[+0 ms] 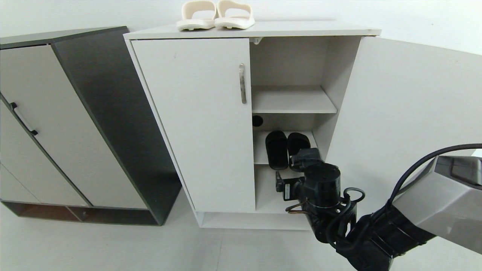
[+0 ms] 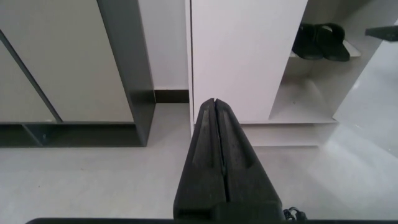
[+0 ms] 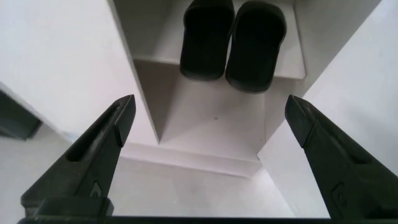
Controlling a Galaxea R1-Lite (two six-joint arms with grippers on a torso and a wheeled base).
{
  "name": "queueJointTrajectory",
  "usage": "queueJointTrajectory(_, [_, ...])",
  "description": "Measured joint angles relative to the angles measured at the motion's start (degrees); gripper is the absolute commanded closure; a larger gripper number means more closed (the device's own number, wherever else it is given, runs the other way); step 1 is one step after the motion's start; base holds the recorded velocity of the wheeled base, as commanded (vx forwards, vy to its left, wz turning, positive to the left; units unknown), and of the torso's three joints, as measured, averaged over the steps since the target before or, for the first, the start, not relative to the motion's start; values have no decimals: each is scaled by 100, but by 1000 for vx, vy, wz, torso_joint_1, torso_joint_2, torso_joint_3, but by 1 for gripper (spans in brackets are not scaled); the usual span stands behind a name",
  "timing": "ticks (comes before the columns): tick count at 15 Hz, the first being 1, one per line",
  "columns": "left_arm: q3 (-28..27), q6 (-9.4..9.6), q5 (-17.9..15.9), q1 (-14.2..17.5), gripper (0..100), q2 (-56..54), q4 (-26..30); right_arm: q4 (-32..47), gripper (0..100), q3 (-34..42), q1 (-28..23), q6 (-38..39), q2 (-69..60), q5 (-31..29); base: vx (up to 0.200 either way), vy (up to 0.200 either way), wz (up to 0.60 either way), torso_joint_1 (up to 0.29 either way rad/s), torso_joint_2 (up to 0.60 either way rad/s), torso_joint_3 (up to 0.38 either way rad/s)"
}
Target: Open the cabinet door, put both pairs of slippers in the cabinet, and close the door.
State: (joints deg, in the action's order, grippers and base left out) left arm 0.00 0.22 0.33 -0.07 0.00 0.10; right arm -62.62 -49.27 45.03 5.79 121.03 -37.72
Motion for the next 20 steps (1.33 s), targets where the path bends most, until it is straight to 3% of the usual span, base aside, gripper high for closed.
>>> queueJointTrajectory(13, [0,-4,-12,0,100,0,0,-644,0,842,45,-276,-55,195,0,200,0,3,2,3])
queueJointTrajectory(20, [0,-4,-12,-2,100,0,-2,-1488,0,1119,28,-1025,61,197,0,0,0,0,0,0])
